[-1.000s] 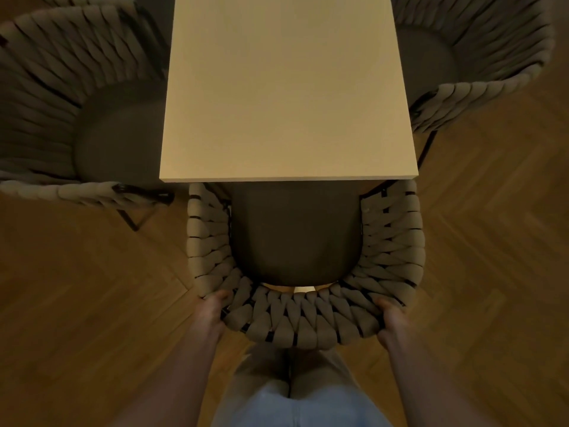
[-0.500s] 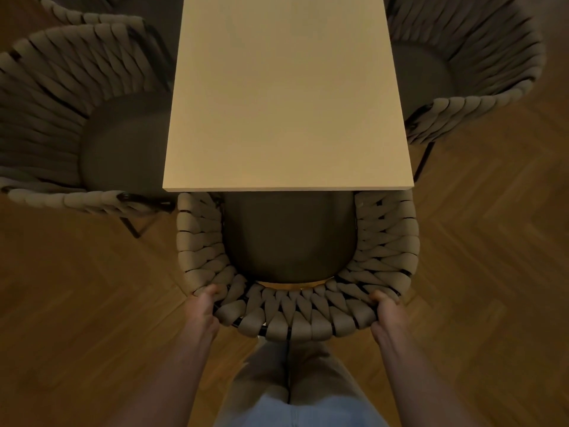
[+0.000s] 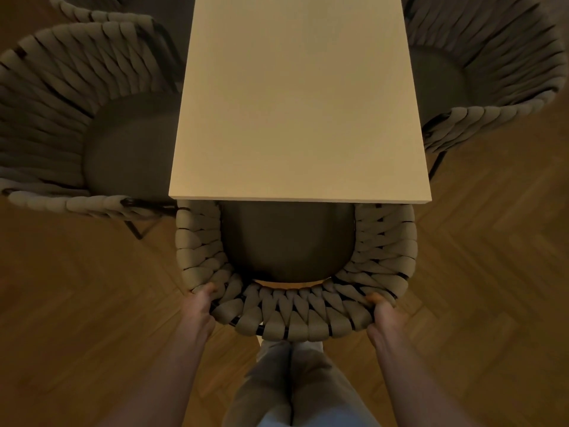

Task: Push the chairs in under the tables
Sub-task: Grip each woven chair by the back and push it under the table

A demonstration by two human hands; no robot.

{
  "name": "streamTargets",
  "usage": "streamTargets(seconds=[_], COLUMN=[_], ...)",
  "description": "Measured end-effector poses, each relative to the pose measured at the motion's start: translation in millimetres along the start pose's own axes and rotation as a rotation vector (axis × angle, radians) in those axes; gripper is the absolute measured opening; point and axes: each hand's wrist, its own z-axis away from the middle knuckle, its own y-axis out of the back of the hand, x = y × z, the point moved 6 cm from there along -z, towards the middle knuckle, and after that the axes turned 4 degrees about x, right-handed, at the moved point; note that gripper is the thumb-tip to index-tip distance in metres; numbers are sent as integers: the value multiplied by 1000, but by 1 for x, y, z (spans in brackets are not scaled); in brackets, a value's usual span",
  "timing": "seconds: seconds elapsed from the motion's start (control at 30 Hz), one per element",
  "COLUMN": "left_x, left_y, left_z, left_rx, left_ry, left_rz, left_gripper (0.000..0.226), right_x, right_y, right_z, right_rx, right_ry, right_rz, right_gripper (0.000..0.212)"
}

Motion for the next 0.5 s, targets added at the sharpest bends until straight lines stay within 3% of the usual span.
streamTargets(seconds=[0.23,0.5], left_x=[-19,-16], left_y=[6,-9], left_z=[6,2], left_rx=[-36,-41], left_ry=[-1,39], left_rz=[-10,-44], left_gripper=[32,35], right_x=[-3,-3], right_y=[8,9], right_z=[3,6], right_rx=[-4,-61], right_ry=[36,15], right_rz=[17,33], right_gripper=[47,31])
